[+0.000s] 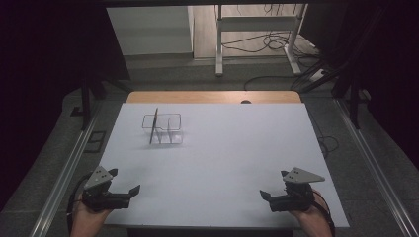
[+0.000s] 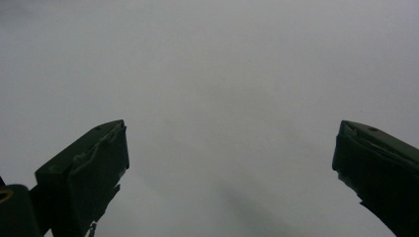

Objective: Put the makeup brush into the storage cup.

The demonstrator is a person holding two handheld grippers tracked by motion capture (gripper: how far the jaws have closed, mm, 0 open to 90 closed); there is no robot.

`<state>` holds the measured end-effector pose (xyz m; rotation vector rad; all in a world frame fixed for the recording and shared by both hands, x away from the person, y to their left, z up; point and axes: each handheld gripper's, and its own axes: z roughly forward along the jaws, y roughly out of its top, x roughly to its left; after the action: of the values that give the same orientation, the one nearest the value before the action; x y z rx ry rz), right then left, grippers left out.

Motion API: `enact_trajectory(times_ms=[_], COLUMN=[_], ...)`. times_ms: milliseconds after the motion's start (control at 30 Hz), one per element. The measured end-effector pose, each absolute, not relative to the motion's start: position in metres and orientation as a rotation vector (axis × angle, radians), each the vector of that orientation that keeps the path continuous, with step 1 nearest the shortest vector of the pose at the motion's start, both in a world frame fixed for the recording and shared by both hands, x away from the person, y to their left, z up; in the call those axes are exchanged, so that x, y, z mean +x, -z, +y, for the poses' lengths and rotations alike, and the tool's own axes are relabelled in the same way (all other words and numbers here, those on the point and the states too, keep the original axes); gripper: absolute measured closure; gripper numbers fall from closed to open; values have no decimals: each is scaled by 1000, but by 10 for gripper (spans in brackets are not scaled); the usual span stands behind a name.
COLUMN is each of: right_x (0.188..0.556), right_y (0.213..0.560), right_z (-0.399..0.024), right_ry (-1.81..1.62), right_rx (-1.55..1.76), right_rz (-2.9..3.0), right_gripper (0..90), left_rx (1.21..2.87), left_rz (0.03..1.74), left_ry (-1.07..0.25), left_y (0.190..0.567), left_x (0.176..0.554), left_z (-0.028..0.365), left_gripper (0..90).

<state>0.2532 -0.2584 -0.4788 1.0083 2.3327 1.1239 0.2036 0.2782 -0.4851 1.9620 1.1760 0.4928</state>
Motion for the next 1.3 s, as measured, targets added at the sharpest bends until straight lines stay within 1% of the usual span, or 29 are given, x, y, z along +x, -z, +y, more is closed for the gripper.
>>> enact_trajectory(times_ms=[1000,1300], right_x=[253,253], right_y=[479,479], right_z=[-258,-258], right_ry=[-1116,-1114], right_rx=[1009,1009], right_rz=[2338,2339], right_gripper=[11,11], left_rx=[1968,1967], left_rz=[1218,1239], left_ry=[-519,-509], left_y=[488,491], left_x=[189,185], left_z=[292,297], left_gripper=[12,12])
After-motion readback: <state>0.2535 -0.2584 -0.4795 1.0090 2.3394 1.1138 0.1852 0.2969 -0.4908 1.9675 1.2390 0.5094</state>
